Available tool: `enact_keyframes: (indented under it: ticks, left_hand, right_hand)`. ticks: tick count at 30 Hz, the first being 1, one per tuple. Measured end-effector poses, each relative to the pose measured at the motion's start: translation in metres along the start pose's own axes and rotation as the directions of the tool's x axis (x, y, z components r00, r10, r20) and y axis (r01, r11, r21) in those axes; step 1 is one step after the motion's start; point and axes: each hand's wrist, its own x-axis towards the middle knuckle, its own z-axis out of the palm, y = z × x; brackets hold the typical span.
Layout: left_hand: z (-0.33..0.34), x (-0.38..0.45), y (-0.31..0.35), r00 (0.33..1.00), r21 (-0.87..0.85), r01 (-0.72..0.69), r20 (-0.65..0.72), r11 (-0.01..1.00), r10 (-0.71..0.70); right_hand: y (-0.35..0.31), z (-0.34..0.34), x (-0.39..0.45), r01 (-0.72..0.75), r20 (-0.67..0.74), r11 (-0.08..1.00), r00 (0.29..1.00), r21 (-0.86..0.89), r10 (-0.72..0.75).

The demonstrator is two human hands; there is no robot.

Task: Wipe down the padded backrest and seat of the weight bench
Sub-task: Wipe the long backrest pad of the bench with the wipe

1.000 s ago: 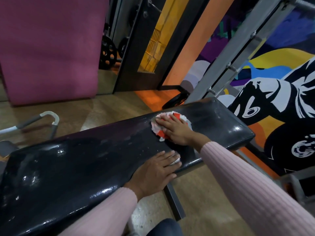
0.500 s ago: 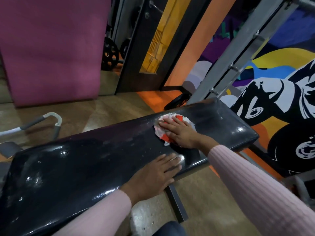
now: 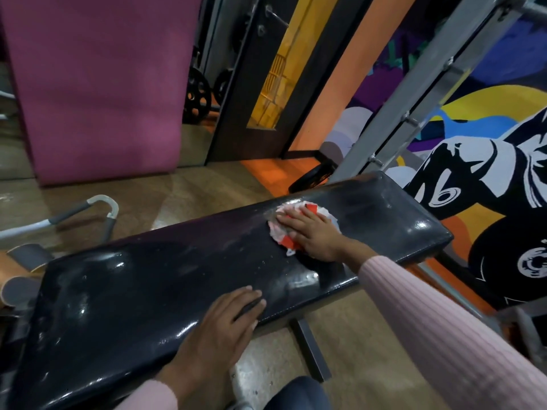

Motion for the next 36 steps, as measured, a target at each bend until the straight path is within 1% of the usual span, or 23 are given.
enact_keyframes:
  ticks: [2, 4, 7, 8, 10, 13, 14, 15, 16, 17, 18, 19, 20, 22, 23, 24, 27, 29, 30, 31, 33, 35, 36]
  left_hand:
    - [-0.004, 0.001, -0.003, 1.000, -0.036, 0.018, 0.010, 0.999, -0.018]
    - [-0.009, 0.005, -0.008, 0.999, -0.004, -0.022, 0.049, 1.000, 0.022]
    - [-0.021, 0.007, -0.019, 0.986, 0.030, -0.096, 0.142, 0.995, 0.090]
    - [-0.024, 0.006, -0.023, 0.983, 0.032, -0.107, 0.156, 0.994, 0.101]
    - [-0.028, 0.003, -0.024, 0.981, 0.034, -0.113, 0.162, 0.993, 0.106]
    - [-0.030, 0.003, -0.023, 0.988, 0.064, -0.104, 0.121, 0.992, 0.096]
    - [-0.032, 0.003, -0.022, 0.991, 0.105, -0.080, 0.119, 0.991, 0.067]
    - [-0.035, 0.002, -0.022, 0.991, 0.176, -0.023, 0.131, 0.984, 0.000]
    - [-0.039, 0.001, -0.021, 0.982, 0.268, 0.080, 0.143, 0.960, -0.122]
    - [-0.045, 0.001, -0.020, 0.949, 0.353, 0.217, 0.142, 0.910, -0.281]
    - [-0.049, 0.000, -0.019, 0.900, 0.409, 0.336, 0.126, 0.848, -0.418]
    - [-0.051, -0.001, -0.017, 0.857, 0.440, 0.408, 0.118, 0.800, -0.502]
    - [-0.051, -0.002, -0.017, 0.832, 0.452, 0.436, 0.127, 0.778, -0.540]
    - [-0.049, -0.002, -0.016, 0.811, 0.455, 0.442, 0.166, 0.773, -0.561]
    - [-0.048, -0.001, -0.016, 0.807, 0.457, 0.437, 0.181, 0.774, -0.563]
    - [-0.049, 0.000, -0.017, 0.804, 0.457, 0.437, 0.189, 0.775, -0.564]
    - [-0.049, -0.001, -0.017, 0.799, 0.446, 0.452, 0.181, 0.772, -0.573]
    - [-0.048, -0.002, -0.017, 0.806, 0.450, 0.441, 0.183, 0.777, -0.563]
    - [-0.048, -0.002, -0.017, 0.811, 0.456, 0.432, 0.181, 0.778, -0.557]
    - [-0.048, -0.003, -0.017, 0.813, 0.461, 0.427, 0.180, 0.778, -0.553]
    - [-0.048, -0.003, -0.017, 0.815, 0.461, 0.425, 0.180, 0.779, -0.551]
    - [-0.048, -0.003, -0.017, 0.819, 0.457, 0.420, 0.181, 0.784, -0.544]
    - [-0.048, -0.004, -0.017, 0.823, 0.457, 0.414, 0.181, 0.787, -0.538]
  right_hand:
    - [0.017, -0.007, -0.003, -0.062, 0.034, 0.998, 0.997, -0.014, 0.062]
    - [0.026, -0.018, 0.007, -0.171, 0.062, 0.984, 0.983, -0.051, 0.174]
    - [0.006, -0.020, 0.027, -0.286, 0.053, 0.957, 0.956, -0.051, 0.288]
    - [-0.006, -0.016, 0.030, -0.279, 0.042, 0.960, 0.959, -0.038, 0.280]
    - [-0.026, -0.004, 0.022, -0.187, 0.008, 0.982, 0.982, -0.039, 0.187]
    - [-0.021, 0.006, -0.004, -0.046, -0.004, 0.999, 0.999, -0.016, 0.046]
    - [-0.012, 0.004, -0.011, -0.019, 0.010, 1.000, 1.000, -0.006, 0.019]
    - [-0.003, 0.001, -0.014, -0.010, 0.026, 1.000, 1.000, -0.004, 0.010]
    - [0.008, -0.002, -0.013, -0.022, 0.039, 1.000, 0.999, -0.005, 0.022]
    - [0.016, -0.006, -0.007, -0.055, 0.043, 0.998, 0.998, -0.009, 0.056]
    - [0.022, -0.009, 0.001, -0.107, 0.038, 0.994, 0.993, -0.016, 0.107]
    - [0.023, -0.010, 0.011, -0.159, 0.030, 0.987, 0.987, -0.030, 0.160]
    - [0.018, -0.008, 0.020, -0.206, 0.018, 0.978, 0.978, -0.041, 0.207]
    - [0.002, -0.004, 0.031, -0.269, -0.013, 0.962, 0.963, -0.034, 0.269]
    - [-0.007, -0.002, 0.029, -0.265, -0.023, 0.964, 0.964, -0.030, 0.264]
    - [-0.013, 0.001, 0.024, -0.230, -0.030, 0.973, 0.973, -0.036, 0.229]
    - [-0.015, 0.008, -0.014, -0.058, -0.031, 0.997, 0.998, -0.056, 0.056]
    - [-0.001, 0.007, -0.034, -0.006, -0.002, 0.999, 1.000, -0.039, 0.006]
    - [0.009, 0.004, -0.036, -0.009, 0.010, 0.999, 1.000, -0.049, 0.010]
    - [0.018, 0.001, -0.032, -0.036, 0.007, 0.997, 0.999, -0.070, 0.037]
    - [0.029, -0.006, -0.011, -0.144, -0.013, 0.985, 0.990, -0.091, 0.143]
    - [0.023, -0.011, 0.018, -0.254, -0.022, 0.965, 0.967, -0.062, 0.253]
    - [0.013, -0.011, 0.030, -0.285, -0.021, 0.958, 0.959, -0.045, 0.284]
